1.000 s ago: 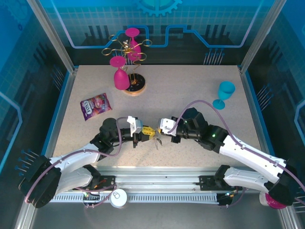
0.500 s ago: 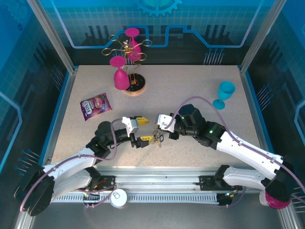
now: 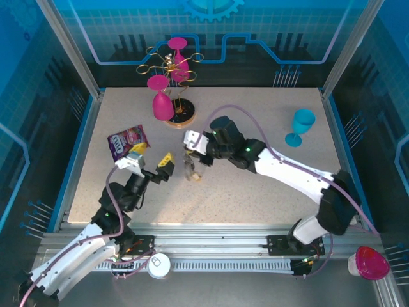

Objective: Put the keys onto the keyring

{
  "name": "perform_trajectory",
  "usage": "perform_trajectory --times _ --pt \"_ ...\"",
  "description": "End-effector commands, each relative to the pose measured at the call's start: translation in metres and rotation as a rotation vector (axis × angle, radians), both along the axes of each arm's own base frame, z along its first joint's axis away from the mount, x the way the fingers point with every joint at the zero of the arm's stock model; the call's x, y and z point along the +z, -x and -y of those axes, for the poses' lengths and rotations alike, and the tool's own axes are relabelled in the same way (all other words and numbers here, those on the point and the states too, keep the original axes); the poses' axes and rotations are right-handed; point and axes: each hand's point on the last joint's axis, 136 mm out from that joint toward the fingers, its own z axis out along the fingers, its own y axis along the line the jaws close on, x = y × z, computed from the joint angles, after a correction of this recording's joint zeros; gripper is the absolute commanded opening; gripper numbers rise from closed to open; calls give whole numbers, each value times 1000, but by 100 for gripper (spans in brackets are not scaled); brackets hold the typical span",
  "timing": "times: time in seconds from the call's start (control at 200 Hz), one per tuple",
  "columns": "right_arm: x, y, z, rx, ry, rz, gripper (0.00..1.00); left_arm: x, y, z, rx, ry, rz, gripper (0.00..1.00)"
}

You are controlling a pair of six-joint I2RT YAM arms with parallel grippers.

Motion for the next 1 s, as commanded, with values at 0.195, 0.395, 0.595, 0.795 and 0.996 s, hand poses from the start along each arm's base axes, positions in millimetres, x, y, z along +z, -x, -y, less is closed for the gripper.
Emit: perform_trajectory --times 0.195,0.395,0.595,0.795,0.996 --pt "-51 -23 -20 -31 -25 -47 0 -25 -11 -49 280 8 -172 99" --pt "-119 -13 54 -125 275 -35 0 -37 -21 -50 308 -19 -218 99" --pt "-166 13 131 -189 570 -45 0 -56 -36 -50 333 -58 -277 99" --pt "-190 29 180 -243 748 -103 21 -87 -56 -61 377 -103 -380 99" --pt "-189 14 230 -449 822 -172 49 -104 -74 -86 465 -187 -453 99"
